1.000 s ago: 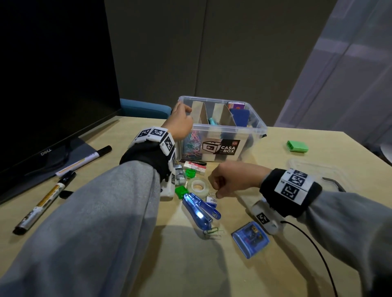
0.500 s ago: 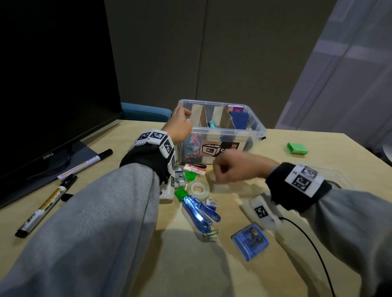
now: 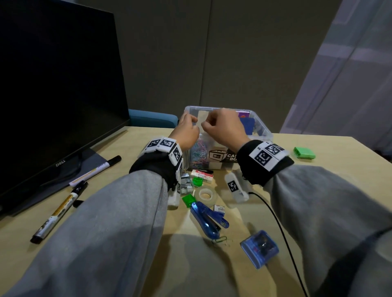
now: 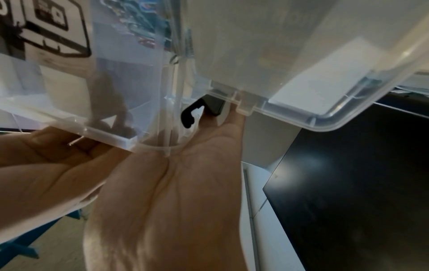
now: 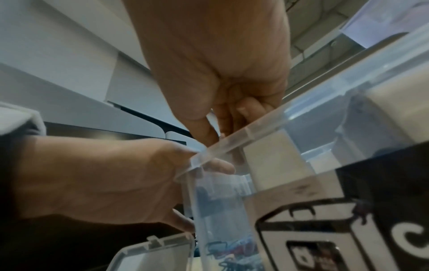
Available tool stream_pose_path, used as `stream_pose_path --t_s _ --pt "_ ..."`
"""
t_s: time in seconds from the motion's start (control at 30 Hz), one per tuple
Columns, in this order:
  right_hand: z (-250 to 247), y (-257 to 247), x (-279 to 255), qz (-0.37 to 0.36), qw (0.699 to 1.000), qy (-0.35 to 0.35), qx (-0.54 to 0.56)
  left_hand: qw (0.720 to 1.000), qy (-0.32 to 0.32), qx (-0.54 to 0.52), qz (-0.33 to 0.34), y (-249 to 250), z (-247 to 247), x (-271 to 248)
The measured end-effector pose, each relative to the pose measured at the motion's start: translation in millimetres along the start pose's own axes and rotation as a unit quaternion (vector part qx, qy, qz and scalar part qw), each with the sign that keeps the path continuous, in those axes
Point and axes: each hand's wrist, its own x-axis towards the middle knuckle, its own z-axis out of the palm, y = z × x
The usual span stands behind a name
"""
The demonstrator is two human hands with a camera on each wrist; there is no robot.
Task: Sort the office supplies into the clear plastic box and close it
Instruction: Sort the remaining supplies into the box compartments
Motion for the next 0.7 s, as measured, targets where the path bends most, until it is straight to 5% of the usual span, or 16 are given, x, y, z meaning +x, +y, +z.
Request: stream_pose_path --t_s 0.2,0.33,0.53,0.7 --pt "-16.1 20.1 -20.1 -0.106 0.994 -0.013 -0.03 0.997 0.033 0.076 0.002 1.5 1.5 -4.4" --pt "-35.9 38.7 -47.8 -0.165 0.985 -0.005 -0.039 0.983 0.09 0.14 0.074 9.3 0.9 -23.8" --pt "-41.3 15.9 -94.9 -0.174 0.924 -0.329 -0.093 0.954 0.015 0.269 0.134 22.0 -7.1 -62.2" --pt "-22.0 -7.4 -117.8 -0.153 0.87 -0.403 -0.239 0.941 -0.051 0.276 0.189 11.7 -1.5 -102.1"
